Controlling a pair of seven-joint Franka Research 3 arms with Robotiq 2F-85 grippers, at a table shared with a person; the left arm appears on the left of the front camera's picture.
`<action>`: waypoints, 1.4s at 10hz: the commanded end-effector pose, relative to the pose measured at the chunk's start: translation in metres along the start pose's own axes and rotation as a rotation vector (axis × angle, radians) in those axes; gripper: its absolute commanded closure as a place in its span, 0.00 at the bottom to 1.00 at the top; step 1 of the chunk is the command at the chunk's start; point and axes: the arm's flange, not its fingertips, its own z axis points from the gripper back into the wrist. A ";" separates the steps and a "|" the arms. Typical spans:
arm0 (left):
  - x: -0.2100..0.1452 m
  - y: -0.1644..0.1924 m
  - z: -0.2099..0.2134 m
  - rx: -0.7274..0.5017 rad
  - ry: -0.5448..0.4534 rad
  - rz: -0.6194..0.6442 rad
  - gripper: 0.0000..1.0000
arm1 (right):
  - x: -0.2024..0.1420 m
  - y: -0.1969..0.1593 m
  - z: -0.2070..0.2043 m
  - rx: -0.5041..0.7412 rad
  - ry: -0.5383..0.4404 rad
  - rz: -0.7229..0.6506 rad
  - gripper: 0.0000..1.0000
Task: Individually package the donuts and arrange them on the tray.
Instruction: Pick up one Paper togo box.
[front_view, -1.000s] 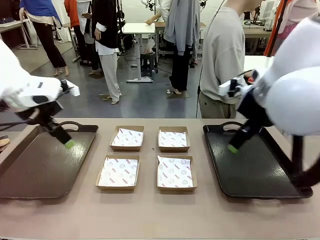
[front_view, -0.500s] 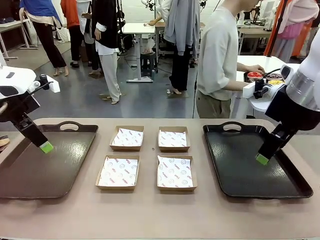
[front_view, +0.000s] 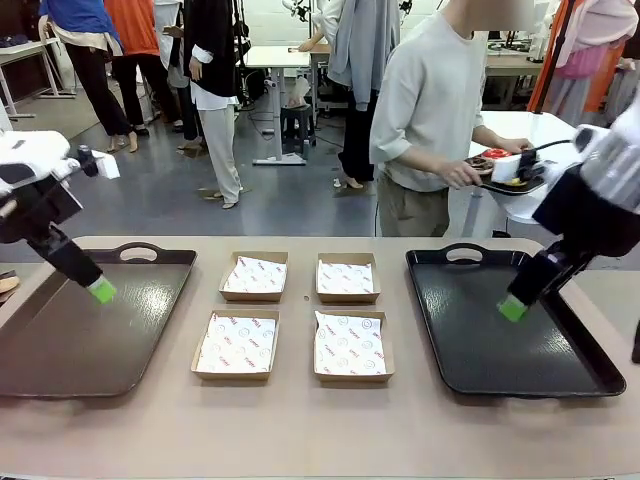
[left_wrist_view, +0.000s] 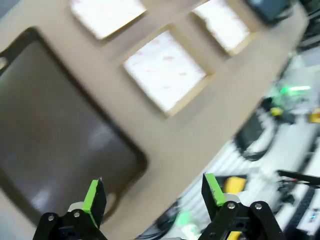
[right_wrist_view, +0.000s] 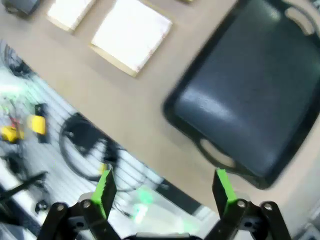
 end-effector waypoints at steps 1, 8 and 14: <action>0.003 0.029 0.019 -0.530 -0.176 0.225 0.00 | -0.028 -0.054 0.007 0.567 -0.333 -0.487 0.00; -0.069 0.126 0.001 -1.201 -0.379 0.585 0.00 | -0.118 -0.149 -0.012 1.182 -0.543 -0.872 0.00; -0.103 0.149 0.006 -0.946 -0.367 0.733 0.00 | -0.129 -0.146 -0.008 1.025 -0.315 -0.786 0.00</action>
